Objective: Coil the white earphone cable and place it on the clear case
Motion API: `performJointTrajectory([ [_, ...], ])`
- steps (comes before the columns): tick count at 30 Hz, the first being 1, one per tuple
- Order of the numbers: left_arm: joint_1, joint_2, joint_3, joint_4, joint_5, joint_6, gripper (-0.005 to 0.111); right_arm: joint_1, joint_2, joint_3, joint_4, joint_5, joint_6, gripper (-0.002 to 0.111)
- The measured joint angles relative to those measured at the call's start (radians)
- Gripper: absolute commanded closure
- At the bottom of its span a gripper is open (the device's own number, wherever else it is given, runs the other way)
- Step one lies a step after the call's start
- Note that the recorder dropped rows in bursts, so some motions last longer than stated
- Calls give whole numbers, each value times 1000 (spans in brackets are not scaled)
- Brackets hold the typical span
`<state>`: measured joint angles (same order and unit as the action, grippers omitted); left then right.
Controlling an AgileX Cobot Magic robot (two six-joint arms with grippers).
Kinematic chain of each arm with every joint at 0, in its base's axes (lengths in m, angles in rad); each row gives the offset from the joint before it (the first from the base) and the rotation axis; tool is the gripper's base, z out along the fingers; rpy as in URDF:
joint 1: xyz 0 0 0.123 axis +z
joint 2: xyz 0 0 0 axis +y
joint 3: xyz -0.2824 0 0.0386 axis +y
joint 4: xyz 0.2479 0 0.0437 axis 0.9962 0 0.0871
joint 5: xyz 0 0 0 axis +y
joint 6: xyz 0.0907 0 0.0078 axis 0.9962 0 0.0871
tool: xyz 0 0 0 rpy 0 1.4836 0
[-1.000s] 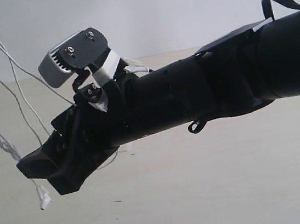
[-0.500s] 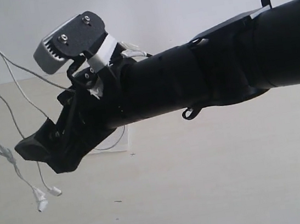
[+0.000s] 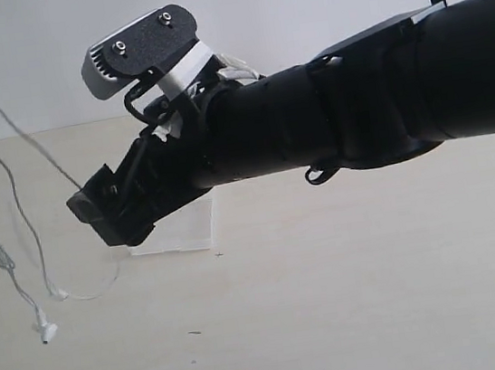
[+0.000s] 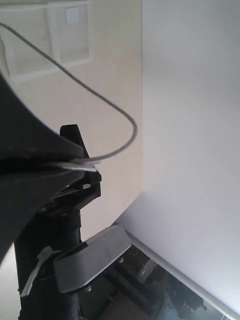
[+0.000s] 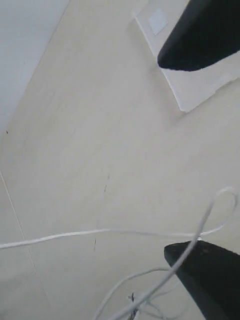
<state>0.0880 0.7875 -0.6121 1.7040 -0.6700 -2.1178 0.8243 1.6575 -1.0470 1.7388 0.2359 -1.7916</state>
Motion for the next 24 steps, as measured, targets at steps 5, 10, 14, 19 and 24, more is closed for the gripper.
performJointTrajectory([
  [5,0,0,0,4,-1,0,107,0,-6,-10,2,31,-29,20],
  [10,0,0,0,-6,10,0,107,0,-6,-25,4,157,-13,20],
  [14,0,0,0,-20,36,0,107,1,-10,-32,6,200,14,20],
  [19,0,0,0,-21,62,0,107,1,-11,-32,6,256,56,20],
  [24,0,0,0,-22,71,0,107,20,-11,-46,6,261,83,20],
])
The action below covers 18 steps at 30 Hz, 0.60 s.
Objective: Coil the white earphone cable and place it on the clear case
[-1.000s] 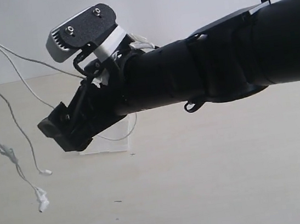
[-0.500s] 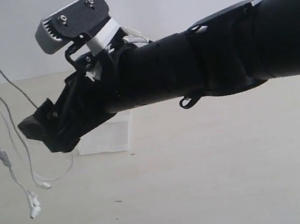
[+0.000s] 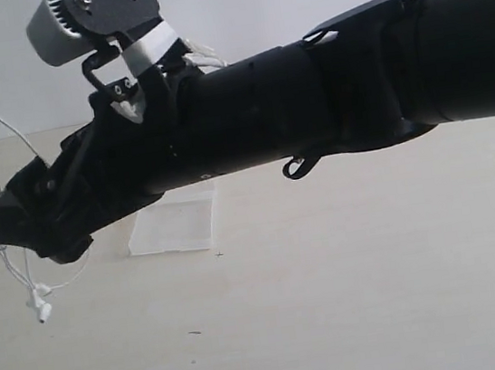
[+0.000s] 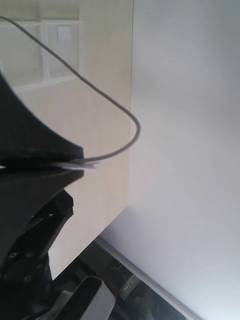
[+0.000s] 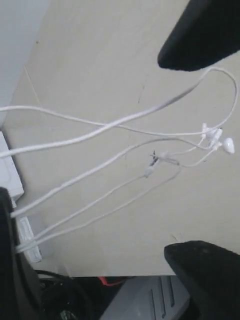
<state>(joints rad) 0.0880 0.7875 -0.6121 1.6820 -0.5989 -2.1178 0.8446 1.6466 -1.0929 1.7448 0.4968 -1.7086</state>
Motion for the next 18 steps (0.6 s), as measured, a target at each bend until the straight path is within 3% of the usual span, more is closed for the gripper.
performJointTrajectory([
  [6,0,0,0,0,7,0,107,78,36,-75,0,-42,-38,21],
  [18,0,-6,0,-2,5,0,107,84,127,-155,0,-137,-42,22],
])
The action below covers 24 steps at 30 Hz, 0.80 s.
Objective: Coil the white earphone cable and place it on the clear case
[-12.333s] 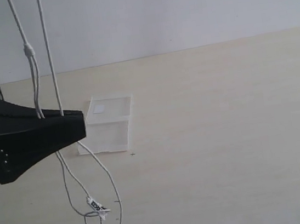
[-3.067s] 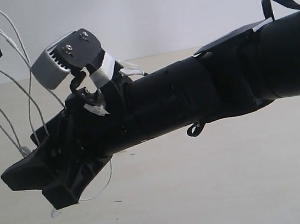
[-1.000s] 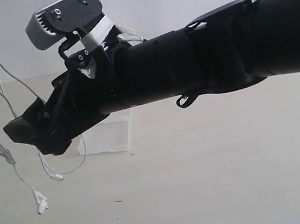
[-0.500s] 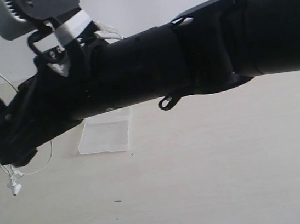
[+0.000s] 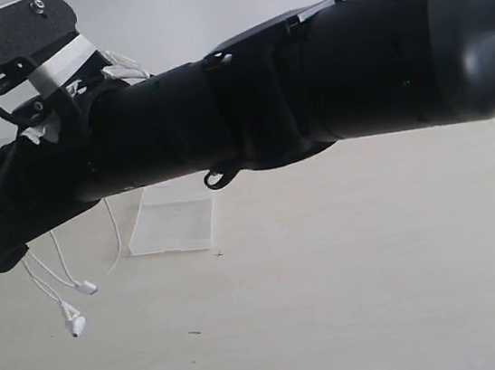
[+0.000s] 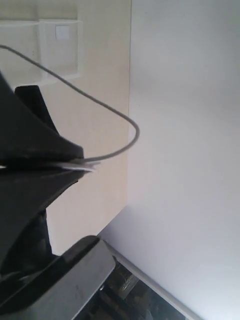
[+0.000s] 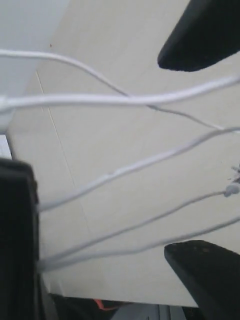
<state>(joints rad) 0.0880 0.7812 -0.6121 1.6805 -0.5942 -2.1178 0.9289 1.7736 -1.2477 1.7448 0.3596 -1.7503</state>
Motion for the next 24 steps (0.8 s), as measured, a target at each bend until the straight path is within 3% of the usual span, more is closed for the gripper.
performJointTrajectory([
  [24,0,0,0,-5,-17,-2,107,0,134,-140,0,-24,4,26],
])
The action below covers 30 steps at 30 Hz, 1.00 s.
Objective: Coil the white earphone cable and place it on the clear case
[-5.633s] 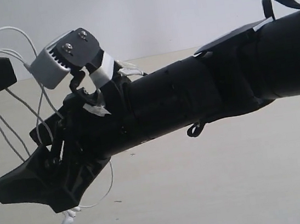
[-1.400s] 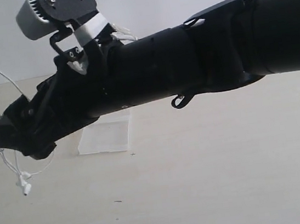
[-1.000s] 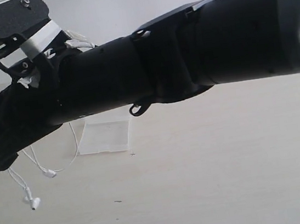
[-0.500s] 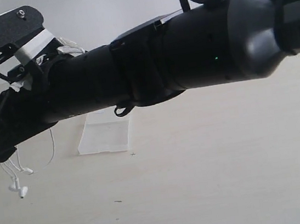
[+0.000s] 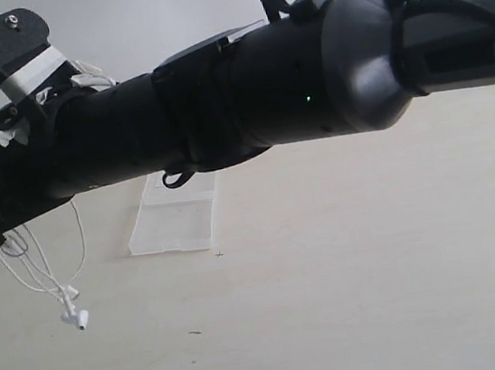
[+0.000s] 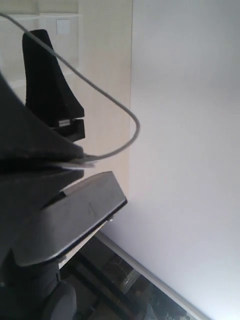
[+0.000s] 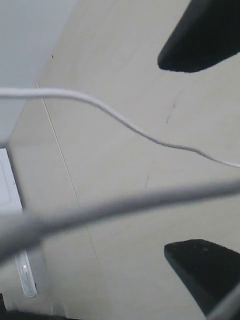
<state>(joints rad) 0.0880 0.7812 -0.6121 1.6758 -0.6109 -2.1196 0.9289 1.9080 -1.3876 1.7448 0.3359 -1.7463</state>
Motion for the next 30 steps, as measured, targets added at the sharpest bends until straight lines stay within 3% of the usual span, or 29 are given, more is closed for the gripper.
performJointTrajectory([
  [6,0,0,0,-1,0,0,107,0,14,0,0,33,4,30],
  [20,0,0,0,-46,-8,0,107,0,14,0,0,95,20,53],
  [30,0,0,0,-53,-10,0,107,0,14,0,0,99,23,62],
])
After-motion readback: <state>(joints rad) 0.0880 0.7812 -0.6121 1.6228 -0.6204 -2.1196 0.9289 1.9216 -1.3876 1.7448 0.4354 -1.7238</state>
